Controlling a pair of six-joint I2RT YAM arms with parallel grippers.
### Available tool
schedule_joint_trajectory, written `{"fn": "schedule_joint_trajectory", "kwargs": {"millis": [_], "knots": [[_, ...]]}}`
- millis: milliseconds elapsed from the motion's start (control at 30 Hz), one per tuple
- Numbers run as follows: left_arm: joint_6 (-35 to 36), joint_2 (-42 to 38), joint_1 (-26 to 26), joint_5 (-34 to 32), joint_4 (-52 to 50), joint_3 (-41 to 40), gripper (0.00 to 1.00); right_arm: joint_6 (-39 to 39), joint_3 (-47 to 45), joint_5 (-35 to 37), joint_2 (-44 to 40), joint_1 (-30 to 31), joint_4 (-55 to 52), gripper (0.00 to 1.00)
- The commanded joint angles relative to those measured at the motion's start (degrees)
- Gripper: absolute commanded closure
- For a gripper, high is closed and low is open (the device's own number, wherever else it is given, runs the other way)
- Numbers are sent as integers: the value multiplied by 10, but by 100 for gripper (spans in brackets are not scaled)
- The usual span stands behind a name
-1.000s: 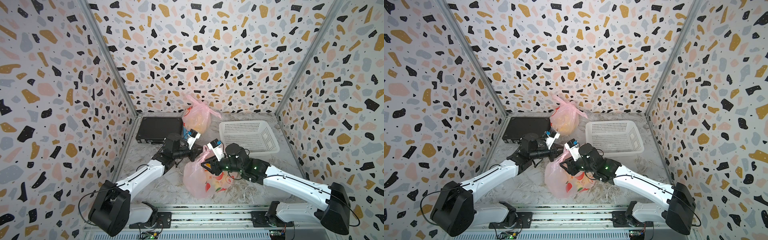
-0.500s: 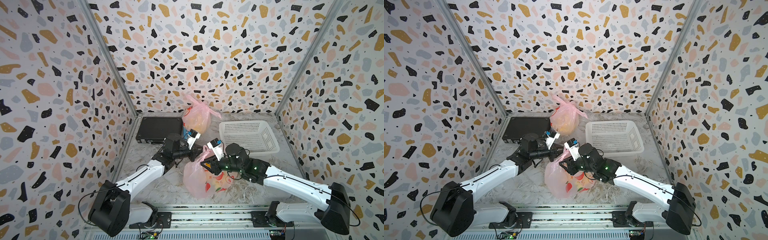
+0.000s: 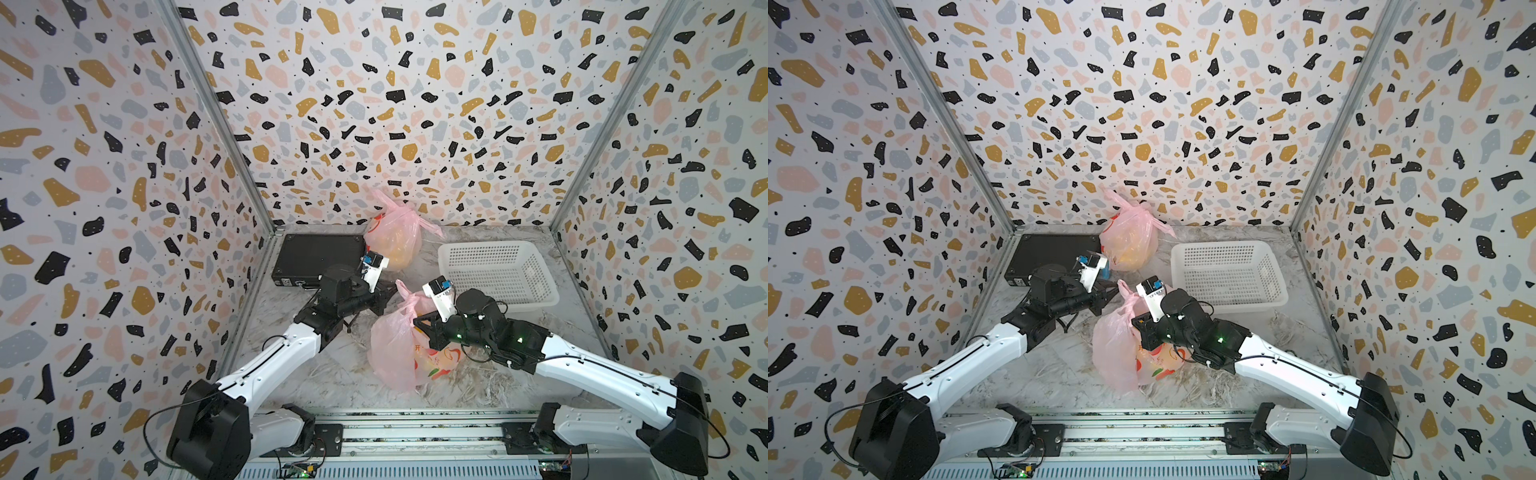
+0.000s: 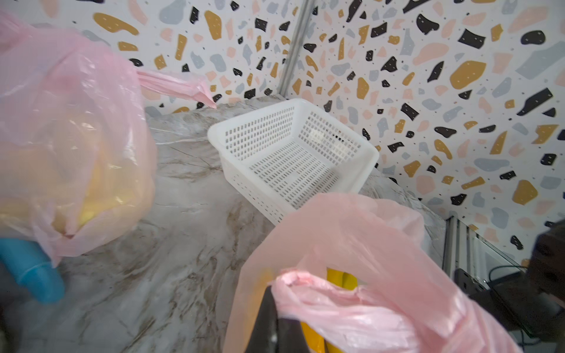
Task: Place the banana into a plastic bag & tie a knot
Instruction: Tie the plastic bag at the center of the board.
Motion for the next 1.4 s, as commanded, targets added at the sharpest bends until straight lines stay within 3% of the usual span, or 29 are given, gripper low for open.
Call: {"fn": "schedule_joint_trajectory", "kwargs": {"millis": [0,567,800,933,967,1067,1133,1267,1367], "knots": [[-21,0,24,-62,6,32,100,-20,-13,38,-25,10,-45,100],[-59,78,127,-100,0,141,100,14,-192,170,-170,30,-124,100],[-80,101,140,-72,-2,179,100,-2,-181,140,-161,30,-91,100],[-93,101,141,-21,-78,203,100,-10,-162,131,-133,29,-78,100],[-99,92,141,-7,-96,192,97,-9,-161,133,-129,29,-75,100],[-127,42,142,-4,-100,120,49,-6,-162,147,-123,29,-73,100],[-148,12,141,-1,-99,74,26,-5,-161,154,-118,28,-73,100],[-178,-2,140,59,-120,27,14,-5,-155,157,-95,20,-74,100],[-208,-12,138,91,-79,-18,10,-4,-155,142,-82,3,-64,100]]}}
